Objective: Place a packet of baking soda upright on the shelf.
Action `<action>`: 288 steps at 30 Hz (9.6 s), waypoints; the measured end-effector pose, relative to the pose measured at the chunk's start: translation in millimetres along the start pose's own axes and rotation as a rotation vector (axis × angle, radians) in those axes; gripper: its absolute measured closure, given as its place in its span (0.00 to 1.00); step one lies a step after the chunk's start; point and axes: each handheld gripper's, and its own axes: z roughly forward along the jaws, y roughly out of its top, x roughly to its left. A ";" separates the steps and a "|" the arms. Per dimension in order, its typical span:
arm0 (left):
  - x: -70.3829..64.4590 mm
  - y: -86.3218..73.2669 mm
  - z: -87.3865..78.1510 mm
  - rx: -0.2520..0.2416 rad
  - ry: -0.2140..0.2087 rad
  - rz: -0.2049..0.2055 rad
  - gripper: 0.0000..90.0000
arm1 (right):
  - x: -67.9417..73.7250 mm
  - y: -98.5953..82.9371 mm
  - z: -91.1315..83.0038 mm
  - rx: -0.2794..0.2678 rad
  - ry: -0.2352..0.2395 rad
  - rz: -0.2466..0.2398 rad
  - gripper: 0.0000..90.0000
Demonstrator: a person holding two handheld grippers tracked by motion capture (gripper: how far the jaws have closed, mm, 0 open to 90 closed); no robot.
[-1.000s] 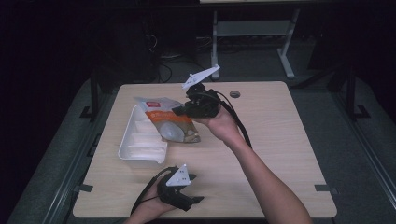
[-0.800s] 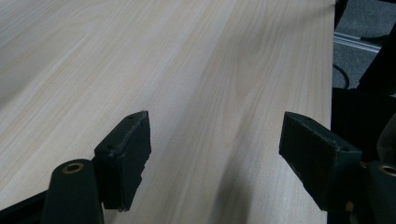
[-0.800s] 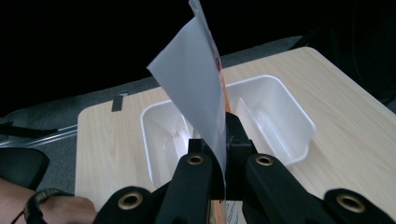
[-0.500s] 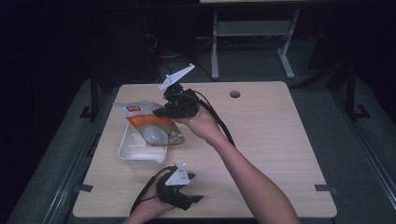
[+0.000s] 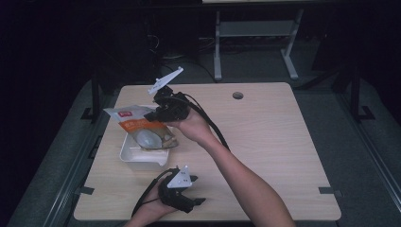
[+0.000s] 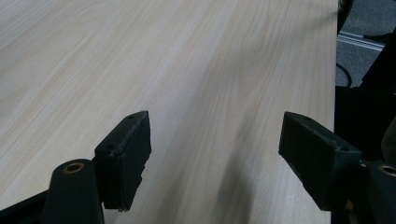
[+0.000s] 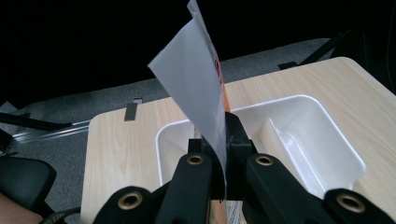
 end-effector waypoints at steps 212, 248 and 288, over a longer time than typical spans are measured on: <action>24.2 -4.5 -6.0 -0.027 0.049 -0.095 0.26 | -65.8 -164.3 -77.1 -0.044 0.030 0.256 0.47; 29.8 -5.9 -9.8 -0.046 0.061 -0.131 0.25 | -70.0 -234.4 -130.1 -0.039 -0.085 0.368 0.38; 33.0 -7.0 -11.6 -0.053 0.063 -0.158 0.25 | -43.9 -306.0 -165.8 -0.008 -0.149 0.439 0.37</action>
